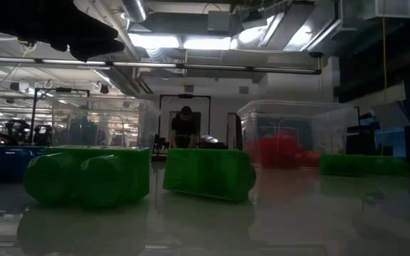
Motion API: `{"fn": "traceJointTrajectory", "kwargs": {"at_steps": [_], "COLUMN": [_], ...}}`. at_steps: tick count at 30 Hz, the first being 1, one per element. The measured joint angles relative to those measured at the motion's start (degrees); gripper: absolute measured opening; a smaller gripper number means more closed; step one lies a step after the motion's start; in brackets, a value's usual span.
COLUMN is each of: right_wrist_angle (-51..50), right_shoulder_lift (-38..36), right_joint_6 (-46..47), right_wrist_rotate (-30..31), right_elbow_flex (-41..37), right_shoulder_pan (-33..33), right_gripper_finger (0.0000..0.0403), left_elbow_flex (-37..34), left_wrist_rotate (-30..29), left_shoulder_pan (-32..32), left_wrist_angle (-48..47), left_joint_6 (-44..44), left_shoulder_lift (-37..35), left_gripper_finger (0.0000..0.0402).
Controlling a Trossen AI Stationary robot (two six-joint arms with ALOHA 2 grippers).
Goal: Sort blocks
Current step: Put the green game piece into the bottom right transparent bin
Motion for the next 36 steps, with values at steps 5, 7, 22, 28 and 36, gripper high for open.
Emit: {"fn": "traceJointTrajectory", "kwargs": {"at_steps": [5, 7, 22, 28, 36], "right_wrist_angle": [-0.2, 0.3, 17.8, 43.8, 63.5], "right_shoulder_lift": [-0.1, -0.1, 1.6, 4.8, 13.5], "right_joint_6": [-10.7, -16.4, -66.2, -83.4, -85.8], "right_wrist_rotate": [7.1, 11.5, 8.3, 5.3, -3.3], "right_elbow_flex": [3.5, 3.8, -6.0, -8.2, -8.2], "right_shoulder_pan": [-6.0, -9.4, -37.4, -39.4, -38.2], "right_gripper_finger": [0.0238, 0.0238, 0.0247, 0.0253, 0.0258], "left_elbow_flex": [0.0, 0.0, 0.0, 0.0, 0.0], "left_wrist_rotate": [0.0, 0.0, 0.8, 0.9, 0.9], "left_shoulder_pan": [0.0, 0.0, 0.0, 0.0, 0.0], "left_wrist_angle": [0.6, 0.6, -0.2, -0.7, -0.7], "left_joint_6": [0.1, 0.1, 0.0, 0.2, -1.0], "left_shoulder_lift": [0.0, 0.0, 0.0, 0.0, 0.0], "left_gripper_finger": [0.0239, 0.0239, 0.0239, 0.0239, 0.0239]}}
